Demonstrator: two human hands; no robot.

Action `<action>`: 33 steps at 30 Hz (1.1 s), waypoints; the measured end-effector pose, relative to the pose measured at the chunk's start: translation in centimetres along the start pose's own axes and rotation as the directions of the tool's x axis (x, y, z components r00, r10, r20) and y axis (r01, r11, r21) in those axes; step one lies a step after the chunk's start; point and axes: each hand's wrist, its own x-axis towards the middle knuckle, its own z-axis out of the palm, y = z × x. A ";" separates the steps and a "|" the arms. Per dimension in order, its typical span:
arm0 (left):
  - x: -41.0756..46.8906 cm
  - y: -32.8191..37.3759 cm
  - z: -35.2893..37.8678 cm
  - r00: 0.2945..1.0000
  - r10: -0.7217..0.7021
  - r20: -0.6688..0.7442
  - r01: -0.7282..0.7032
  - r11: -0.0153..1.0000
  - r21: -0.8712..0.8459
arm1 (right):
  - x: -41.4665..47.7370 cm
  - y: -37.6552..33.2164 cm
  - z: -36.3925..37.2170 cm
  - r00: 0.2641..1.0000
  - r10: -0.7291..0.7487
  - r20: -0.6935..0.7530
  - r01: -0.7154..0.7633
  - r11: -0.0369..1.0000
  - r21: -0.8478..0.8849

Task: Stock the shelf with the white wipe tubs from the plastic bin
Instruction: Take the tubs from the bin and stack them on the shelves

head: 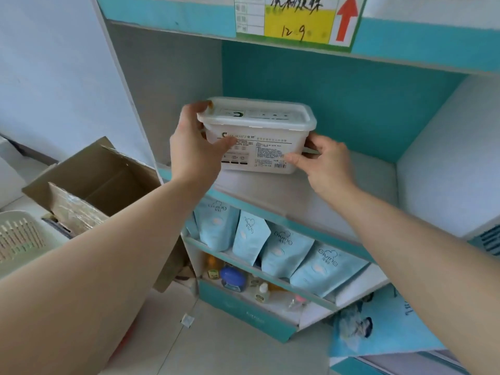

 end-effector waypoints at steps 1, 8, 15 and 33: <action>0.6 -0.2 0.2 1.000 0.015 0.004 -0.015 1.000 0.009 | 0.3 0.0 0.3 1.000 0.005 -0.023 -0.005 1.000 -0.020; 3.1 -1.7 0.7 0.995 0.067 0.075 -0.068 0.998 0.015 | 2.4 0.0 2.4 0.991 0.070 -0.117 -0.084 0.990 -0.112; 2.6 -1.1 0.0 0.977 0.095 0.193 -0.123 0.982 0.143 | 1.6 -0.7 1.4 0.993 0.079 -0.093 -0.110 0.912 -0.395; -23.7 8.9 0.9 0.452 0.359 0.816 -0.780 0.603 0.167 | -30.7 -0.5 -18.1 0.983 0.145 -0.113 -0.183 0.726 -0.663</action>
